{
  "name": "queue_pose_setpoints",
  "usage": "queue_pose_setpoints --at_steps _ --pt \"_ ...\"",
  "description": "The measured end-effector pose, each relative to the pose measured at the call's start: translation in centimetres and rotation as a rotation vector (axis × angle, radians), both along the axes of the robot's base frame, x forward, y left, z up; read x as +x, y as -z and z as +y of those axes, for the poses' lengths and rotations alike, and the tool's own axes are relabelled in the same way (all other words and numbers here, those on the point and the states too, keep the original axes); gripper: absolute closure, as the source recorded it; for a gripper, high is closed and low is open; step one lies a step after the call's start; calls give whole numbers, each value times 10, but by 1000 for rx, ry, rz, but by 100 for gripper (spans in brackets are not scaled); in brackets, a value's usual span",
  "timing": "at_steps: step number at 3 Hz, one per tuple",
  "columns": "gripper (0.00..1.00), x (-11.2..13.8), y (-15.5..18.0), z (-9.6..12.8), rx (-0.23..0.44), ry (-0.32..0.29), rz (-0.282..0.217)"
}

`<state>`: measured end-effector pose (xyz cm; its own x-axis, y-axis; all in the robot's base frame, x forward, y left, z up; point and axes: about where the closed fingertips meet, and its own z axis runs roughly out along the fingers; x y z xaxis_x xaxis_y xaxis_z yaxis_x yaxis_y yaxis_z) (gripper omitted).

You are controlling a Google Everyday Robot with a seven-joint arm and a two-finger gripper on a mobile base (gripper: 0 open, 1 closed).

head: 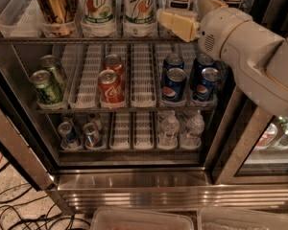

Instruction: Pick blue plastic bottle from top shelf of fridge

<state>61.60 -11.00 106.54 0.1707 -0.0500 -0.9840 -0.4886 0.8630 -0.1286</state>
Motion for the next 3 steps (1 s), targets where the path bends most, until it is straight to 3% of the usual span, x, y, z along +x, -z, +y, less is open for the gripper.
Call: queue_pose_setpoints --at_steps 1,2,3 --pt "25 13 0 -10 -4 42 10" --pt "24 13 0 -8 -5 43 11" --pt "43 13 0 -8 -5 43 11"
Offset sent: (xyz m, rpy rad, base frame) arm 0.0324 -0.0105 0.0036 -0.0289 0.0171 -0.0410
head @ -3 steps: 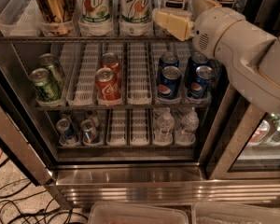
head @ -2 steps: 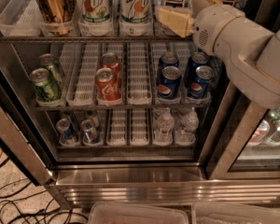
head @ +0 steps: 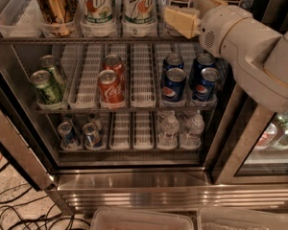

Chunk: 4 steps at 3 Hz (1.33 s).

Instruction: Pick blue plastic bottle from top shelf of fridge

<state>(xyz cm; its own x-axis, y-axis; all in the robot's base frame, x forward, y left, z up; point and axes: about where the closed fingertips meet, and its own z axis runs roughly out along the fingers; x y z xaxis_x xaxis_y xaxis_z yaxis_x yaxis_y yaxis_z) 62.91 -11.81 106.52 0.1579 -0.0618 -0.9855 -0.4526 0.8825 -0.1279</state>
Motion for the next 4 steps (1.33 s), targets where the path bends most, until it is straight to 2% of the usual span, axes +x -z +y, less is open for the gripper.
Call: queue_pose_setpoints --at_steps 2,3,4 --pt "89 0 0 0 0 0 0" --pt "100 0 0 0 0 0 0" --pt "100 0 0 0 0 0 0"
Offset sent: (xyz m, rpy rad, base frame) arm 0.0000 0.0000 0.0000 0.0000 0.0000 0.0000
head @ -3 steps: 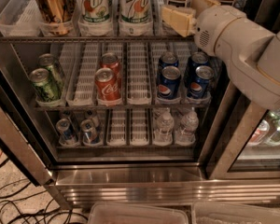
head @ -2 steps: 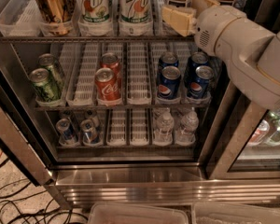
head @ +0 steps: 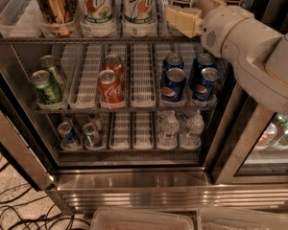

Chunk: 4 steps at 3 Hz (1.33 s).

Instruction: Pick blue plastic bottle from top shelf of fridge

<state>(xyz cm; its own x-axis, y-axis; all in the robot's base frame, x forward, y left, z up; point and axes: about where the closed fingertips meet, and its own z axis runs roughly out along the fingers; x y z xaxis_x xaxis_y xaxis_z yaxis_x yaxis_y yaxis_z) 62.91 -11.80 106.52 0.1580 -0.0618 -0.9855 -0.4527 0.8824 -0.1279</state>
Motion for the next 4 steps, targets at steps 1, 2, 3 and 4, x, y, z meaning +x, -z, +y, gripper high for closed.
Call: queue_pose_setpoints --at_steps 1,2,3,4 --pt "100 -2 -8 -1 5 -1 -35" --pt "100 -7 -19 -9 21 3 -101" --pt "100 -15 -23 -8 40 -6 -149" --pt "100 -24 -24 -6 44 -19 -177"
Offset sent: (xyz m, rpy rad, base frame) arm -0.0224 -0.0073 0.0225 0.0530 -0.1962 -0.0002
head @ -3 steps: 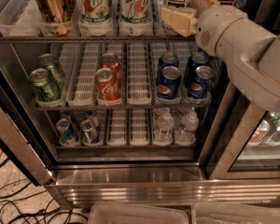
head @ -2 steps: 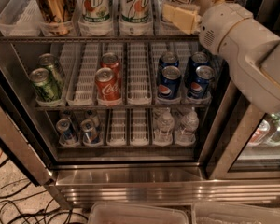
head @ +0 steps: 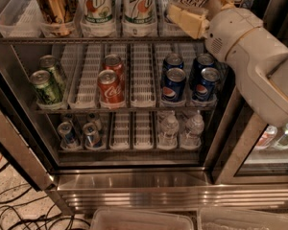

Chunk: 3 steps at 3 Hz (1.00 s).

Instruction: Pick blue plastic bottle from top shelf of fridge

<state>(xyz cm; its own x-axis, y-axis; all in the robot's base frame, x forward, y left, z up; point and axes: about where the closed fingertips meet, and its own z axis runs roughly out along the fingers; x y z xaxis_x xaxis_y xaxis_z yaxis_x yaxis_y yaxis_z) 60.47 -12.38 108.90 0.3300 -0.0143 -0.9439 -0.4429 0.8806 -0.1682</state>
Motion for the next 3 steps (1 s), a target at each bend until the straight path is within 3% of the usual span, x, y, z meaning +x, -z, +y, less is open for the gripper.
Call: queue_pose_setpoints --at_steps 3 --pt "100 -41 -23 13 -44 -58 -117"
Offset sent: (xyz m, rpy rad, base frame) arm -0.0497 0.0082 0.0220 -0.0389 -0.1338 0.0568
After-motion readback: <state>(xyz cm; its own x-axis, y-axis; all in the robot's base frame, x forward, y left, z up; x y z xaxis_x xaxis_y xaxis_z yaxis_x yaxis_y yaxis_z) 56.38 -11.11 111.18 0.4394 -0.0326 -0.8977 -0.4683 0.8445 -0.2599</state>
